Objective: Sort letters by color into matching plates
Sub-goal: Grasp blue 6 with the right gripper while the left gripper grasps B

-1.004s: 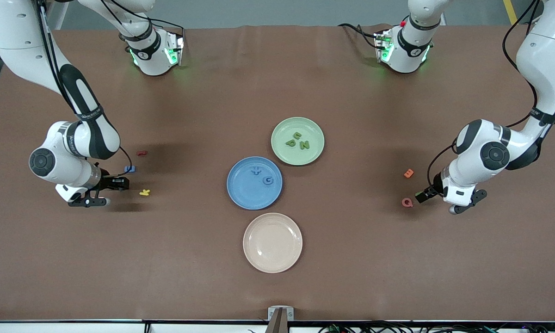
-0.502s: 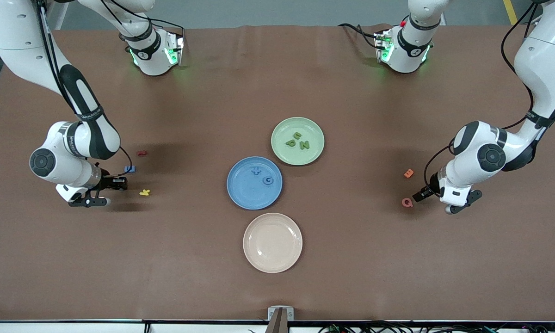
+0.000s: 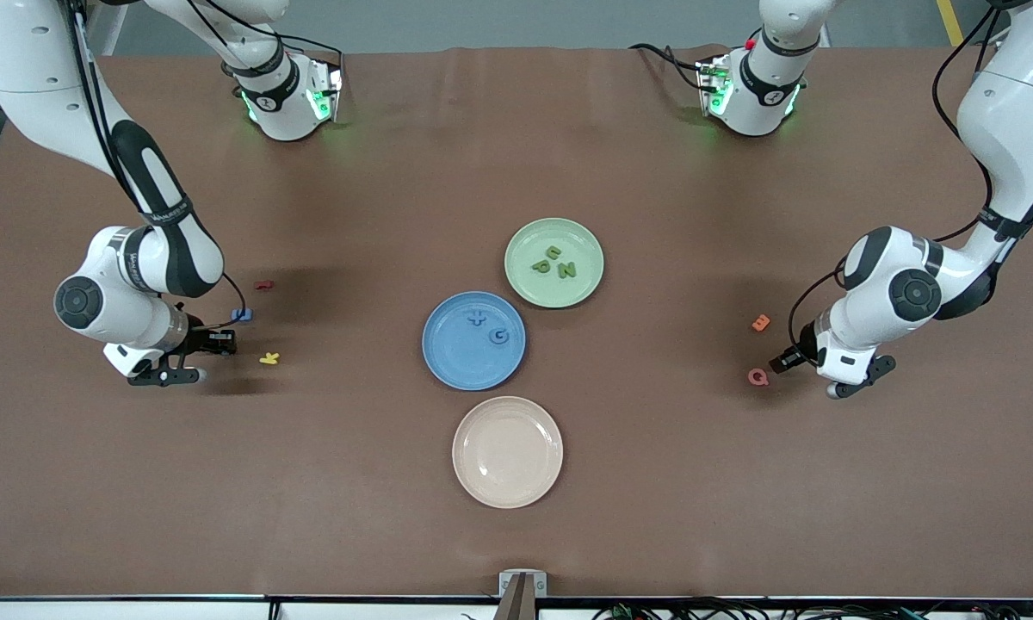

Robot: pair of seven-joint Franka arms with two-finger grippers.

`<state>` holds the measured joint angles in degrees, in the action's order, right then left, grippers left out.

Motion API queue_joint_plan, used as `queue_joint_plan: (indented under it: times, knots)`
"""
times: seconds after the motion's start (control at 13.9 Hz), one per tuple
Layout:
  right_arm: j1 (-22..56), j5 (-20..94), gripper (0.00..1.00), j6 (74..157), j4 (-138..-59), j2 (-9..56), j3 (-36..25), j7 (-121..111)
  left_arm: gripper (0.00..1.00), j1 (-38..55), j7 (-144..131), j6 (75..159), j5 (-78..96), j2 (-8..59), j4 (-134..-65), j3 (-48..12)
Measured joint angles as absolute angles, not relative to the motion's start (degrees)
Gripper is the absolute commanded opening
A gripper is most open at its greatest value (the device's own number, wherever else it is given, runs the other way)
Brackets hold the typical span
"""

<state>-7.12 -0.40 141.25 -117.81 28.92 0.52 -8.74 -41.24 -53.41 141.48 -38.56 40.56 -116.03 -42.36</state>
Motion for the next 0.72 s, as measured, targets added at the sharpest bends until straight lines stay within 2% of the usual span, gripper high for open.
queue_joint_plan:
  times: [0.07,0.14,0.5,0.72]
  knots:
    - [-7.11,-0.41,0.22,139.90,-117.16,28.46,0.61,-8.79,0.06,-41.24,-53.41,141.59,-38.56,40.56,-115.94,-42.44]
    - [-7.06,-0.43,0.22,137.32,-115.99,27.59,0.78,-8.82,0.00,-41.23,-53.41,141.63,-38.56,40.56,-115.80,-42.59]
    - [-2.25,-0.43,0.22,113.33,-102.83,22.61,1.73,-4.70,0.00,-41.40,-53.25,141.39,-38.64,39.84,-115.24,-43.21]
    - [4.86,-0.30,0.22,107.17,-97.15,22.36,2.20,5.00,0.00,-41.54,-53.27,136.73,-38.64,38.19,-114.27,-47.77]
